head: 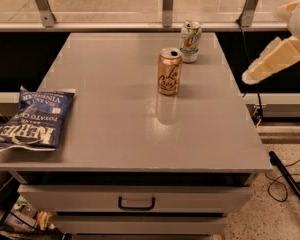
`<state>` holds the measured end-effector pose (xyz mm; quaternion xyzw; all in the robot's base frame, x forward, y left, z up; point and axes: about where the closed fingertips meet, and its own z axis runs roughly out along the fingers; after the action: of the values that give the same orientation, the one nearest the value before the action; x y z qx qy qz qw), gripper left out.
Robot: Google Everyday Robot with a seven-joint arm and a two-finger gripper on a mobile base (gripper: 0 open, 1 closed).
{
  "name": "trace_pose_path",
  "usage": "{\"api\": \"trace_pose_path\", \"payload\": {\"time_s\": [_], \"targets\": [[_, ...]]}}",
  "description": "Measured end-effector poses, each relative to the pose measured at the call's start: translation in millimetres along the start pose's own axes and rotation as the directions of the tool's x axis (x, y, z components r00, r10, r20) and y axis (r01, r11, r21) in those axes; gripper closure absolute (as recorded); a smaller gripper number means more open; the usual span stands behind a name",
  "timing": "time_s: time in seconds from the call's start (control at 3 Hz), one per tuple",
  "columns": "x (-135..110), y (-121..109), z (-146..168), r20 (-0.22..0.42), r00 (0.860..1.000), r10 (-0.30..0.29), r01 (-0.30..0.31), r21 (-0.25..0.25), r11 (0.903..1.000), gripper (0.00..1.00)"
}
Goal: Move 7up can near blue chip bag
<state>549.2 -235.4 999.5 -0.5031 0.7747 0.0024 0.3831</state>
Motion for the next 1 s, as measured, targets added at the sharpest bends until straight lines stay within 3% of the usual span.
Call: {"api": "trace_pose_path", "payload": {"time_s": [0.33, 0.67, 1.0], "targets": [[-4, -31, 23, 0.149, 0.987, 0.053, -0.061, 0.049, 0.9970, 0.00], [-7, -57, 51, 0.268, 0.957, 0.113, -0.129, 0.043, 0.9907, 0.00], [-10, -71, 79, 0.352, 0.918, 0.181, -0.196, 0.006, 0.9807, 0.00]]}}
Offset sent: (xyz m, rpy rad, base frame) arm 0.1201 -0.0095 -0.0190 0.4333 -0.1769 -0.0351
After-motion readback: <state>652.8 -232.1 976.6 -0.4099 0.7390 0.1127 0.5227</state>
